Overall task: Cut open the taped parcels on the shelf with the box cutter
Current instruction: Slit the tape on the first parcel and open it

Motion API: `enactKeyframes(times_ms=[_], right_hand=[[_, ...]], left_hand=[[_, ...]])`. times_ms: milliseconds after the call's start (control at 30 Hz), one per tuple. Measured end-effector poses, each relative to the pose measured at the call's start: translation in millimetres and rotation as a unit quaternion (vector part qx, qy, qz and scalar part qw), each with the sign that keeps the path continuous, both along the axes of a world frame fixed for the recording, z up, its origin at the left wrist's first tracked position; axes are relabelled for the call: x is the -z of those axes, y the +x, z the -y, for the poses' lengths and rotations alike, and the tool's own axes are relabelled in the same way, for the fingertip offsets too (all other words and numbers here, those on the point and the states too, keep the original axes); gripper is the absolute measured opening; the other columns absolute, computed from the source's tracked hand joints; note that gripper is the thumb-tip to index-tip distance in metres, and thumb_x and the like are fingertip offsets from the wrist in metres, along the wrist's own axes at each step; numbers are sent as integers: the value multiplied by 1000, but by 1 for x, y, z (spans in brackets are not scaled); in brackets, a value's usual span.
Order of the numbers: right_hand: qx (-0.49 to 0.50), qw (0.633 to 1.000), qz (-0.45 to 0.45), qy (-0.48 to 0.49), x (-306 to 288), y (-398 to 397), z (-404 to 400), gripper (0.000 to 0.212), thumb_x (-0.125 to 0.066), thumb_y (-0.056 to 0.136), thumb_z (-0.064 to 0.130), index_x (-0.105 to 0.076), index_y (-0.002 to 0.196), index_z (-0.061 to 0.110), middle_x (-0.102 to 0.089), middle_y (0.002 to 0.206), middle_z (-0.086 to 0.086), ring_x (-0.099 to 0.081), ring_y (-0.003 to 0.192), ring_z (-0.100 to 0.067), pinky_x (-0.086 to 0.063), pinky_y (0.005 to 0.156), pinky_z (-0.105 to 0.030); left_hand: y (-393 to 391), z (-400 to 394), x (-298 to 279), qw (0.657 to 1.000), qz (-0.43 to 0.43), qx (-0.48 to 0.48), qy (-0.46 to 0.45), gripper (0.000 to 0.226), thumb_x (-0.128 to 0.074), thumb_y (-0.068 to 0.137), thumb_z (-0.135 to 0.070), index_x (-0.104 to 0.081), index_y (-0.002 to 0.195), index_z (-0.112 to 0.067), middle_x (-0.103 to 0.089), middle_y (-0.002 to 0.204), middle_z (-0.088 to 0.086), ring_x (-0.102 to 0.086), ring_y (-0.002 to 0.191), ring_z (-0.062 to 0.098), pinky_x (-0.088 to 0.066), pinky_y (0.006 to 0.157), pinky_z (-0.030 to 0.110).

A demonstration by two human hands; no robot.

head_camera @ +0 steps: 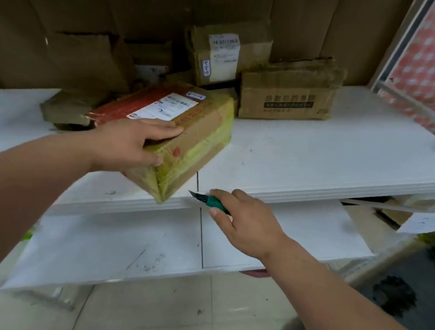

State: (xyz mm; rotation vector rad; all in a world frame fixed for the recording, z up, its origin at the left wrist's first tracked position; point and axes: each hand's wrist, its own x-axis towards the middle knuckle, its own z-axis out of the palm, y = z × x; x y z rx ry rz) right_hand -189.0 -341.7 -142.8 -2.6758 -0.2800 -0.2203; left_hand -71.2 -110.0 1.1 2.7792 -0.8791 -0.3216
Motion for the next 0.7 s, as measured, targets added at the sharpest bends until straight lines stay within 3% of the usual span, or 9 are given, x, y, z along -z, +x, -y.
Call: enactKeyframes(times_ms=[100, 233, 433, 700], right_hand=[[-32, 999, 12, -31, -8, 13, -19, 46, -35, 101, 50, -43, 143, 31, -57, 103, -1, -56, 87, -27, -43, 75, -36], [-53, 995, 34, -83, -14, 28, -44, 43, -34, 99, 52, -45, 135, 31, -53, 94, -2, -53, 81, -26, -35, 68, -35], [-45, 994, 50, -91, -15, 32, -58, 38, -36, 99, 51, -49, 128, 30, -37, 85, 4, -39, 75, -20, -27, 63, -32], [-20, 992, 65, -103, -26, 28, -72, 43, -35, 97, 53, -50, 132, 33, -41, 86, 5, -51, 81, -23, -30, 60, -30]], left_hand=[[-2, -12, 2, 998, -49, -21, -29, 73, -69, 88, -22, -30, 131, -66, -23, 148, -35, -23, 140, 0, -22, 117, 31], [-2, -23, 4, 996, -71, -26, -49, 71, -69, 88, -15, -40, 133, -61, -21, 139, -43, -21, 131, -10, -19, 108, 20], [1, -28, 5, 989, -110, -29, -93, 68, -69, 88, -12, -45, 132, -58, -23, 132, -48, -22, 127, -13, -20, 102, 17], [1, -31, 7, 991, -102, 4, -92, 68, -67, 90, -15, -40, 140, -52, -21, 153, -33, -19, 141, -3, -19, 106, 19]])
